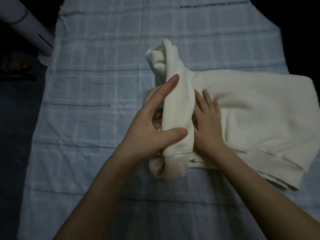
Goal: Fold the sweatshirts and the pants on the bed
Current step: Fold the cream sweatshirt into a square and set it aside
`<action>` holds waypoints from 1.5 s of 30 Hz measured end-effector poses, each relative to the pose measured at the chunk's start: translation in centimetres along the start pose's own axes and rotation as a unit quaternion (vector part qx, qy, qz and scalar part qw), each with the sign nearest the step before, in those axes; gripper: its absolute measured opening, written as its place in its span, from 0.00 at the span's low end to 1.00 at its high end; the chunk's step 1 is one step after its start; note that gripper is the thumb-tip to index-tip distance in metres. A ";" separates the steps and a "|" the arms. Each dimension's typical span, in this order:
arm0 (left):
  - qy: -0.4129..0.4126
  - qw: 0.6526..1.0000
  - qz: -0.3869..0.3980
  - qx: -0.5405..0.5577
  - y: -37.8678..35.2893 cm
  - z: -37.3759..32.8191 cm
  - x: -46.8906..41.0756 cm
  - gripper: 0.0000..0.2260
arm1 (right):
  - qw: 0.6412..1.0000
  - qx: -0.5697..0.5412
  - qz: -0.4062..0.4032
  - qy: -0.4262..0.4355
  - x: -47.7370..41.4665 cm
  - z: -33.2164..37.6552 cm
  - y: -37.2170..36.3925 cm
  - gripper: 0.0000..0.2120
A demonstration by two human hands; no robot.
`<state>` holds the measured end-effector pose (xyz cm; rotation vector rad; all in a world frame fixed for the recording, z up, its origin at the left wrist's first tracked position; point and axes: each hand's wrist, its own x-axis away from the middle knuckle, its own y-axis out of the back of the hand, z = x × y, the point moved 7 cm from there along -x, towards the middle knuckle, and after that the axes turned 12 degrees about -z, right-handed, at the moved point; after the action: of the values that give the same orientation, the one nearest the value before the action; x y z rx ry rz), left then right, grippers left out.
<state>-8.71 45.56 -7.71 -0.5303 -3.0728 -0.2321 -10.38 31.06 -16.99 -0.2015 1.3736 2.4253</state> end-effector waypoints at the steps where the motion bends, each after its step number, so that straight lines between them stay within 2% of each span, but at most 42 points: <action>1: -0.008 1.000 0.003 -0.015 -1.4 -0.7 0.0 0.40 | 0.999 -0.051 -0.013 0.005 0.1 -0.7 1.9 0.26; 2: -0.015 1.000 0.008 -0.025 -2.9 -1.4 -0.1 0.40 | 0.997 -0.065 -0.040 0.012 0.5 -1.9 4.2 0.26; 4: -0.033 0.998 0.022 -0.039 -6.2 -2.7 -0.2 0.40 | 0.996 -0.017 -0.092 0.005 2.0 -5.7 9.1 0.26; 7: -0.060 0.995 0.046 -0.069 -12.0 -4.2 -0.4 0.41 | 0.988 0.027 -0.118 -0.097 4.7 -13.5 15.2 0.26; 9: -0.070 0.991 0.065 -0.088 -16.2 -4.7 -0.7 0.41 | 0.979 0.000 -0.111 -0.174 6.1 -18.1 17.0 0.25; 11: -0.076 0.987 0.083 -0.111 -20.2 -4.4 -1.2 0.42 | 0.963 -0.097 -0.087 -0.235 7.2 -20.7 16.5 0.23; 13: -0.074 0.984 0.100 -0.128 -23.8 -3.5 -1.8 0.41 | 0.905 -0.268 -0.074 -0.323 8.0 -21.8 15.3 0.20; 15: -0.074 0.979 0.119 -0.150 -27.0 -2.1 -2.1 0.41 | 0.839 -0.384 -0.071 -0.379 8.4 -22.1 14.3 0.19; 18: -0.069 0.969 0.154 -0.178 -30.7 0.4 -2.1 0.41 | 0.799 -0.462 -0.079 -0.378 8.6 -22.5 14.2 0.22; 22: -0.071 0.960 0.151 -0.227 -32.8 2.1 -2.6 0.41 | 0.789 -0.494 -0.080 -0.357 8.7 -23.0 14.5 0.21; 26: -0.079 0.959 0.157 -0.223 -32.6 2.1 -2.4 0.42 | 0.791 -0.490 -0.070 -0.360 8.5 -23.0 15.0 0.20; 32: -0.082 0.952 0.181 -0.234 -32.9 2.0 -1.3 0.41 | 0.806 -0.467 -0.062 -0.358 8.6 -22.7 15.1 0.27; 34: -0.054 0.948 0.206 -0.235 -33.0 1.7 -0.7 0.41 | 0.798 -0.473 -0.061 -0.368 8.8 -23.2 15.2 0.28; 36: -0.007 0.952 0.217 -0.215 -32.8 0.9 -0.1 0.39 | 0.805 -0.461 -0.059 -0.369 8.9 -23.5 15.4 0.29; 38: -0.020 0.958 0.182 -0.222 -31.8 -1.3 0.5 0.30 | 0.812 -0.453 -0.057 -0.364 9.0 -23.7 15.5 0.29; 39: -0.085 0.953 0.142 -0.254 -30.7 -3.2 0.6 0.24 | 0.812 -0.452 -0.056 -0.364 9.1 -23.8 15.5 0.29; 40: -0.179 0.933 0.087 -0.300 -29.4 -5.4 0.7 0.19 | 0.812 -0.451 -0.054 -0.366 9.1 -23.8 15.5 0.29; 42: -0.346 0.853 -0.039 -0.390 -25.9 -8.8 0.4 0.15 | 0.816 -0.442 -0.052 -0.370 9.2 -24.0 15.6 0.29; 43: -0.374 0.818 -0.092 -0.427 -24.2 -9.3 -0.3 0.15 | 0.819 -0.435 -0.051 -0.371 9.2 -24.1 15.7 0.29; 44: -0.363 0.802 -0.124 -0.458 -22.9 -8.9 -1.6 0.16 | 0.821 -0.431 -0.047 -0.371 9.2 -24.2 15.7 0.29; 45: -0.319 0.802 -0.126 -0.489 -22.2 -7.8 -3.0 0.19 | 0.822 -0.427 -0.043 -0.374 9.1 -24.2 15.8 0.30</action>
<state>-13.40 22.68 -3.28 -0.1707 -3.3555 -2.1053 -25.72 5.07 -19.54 0.4354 -0.0908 2.4300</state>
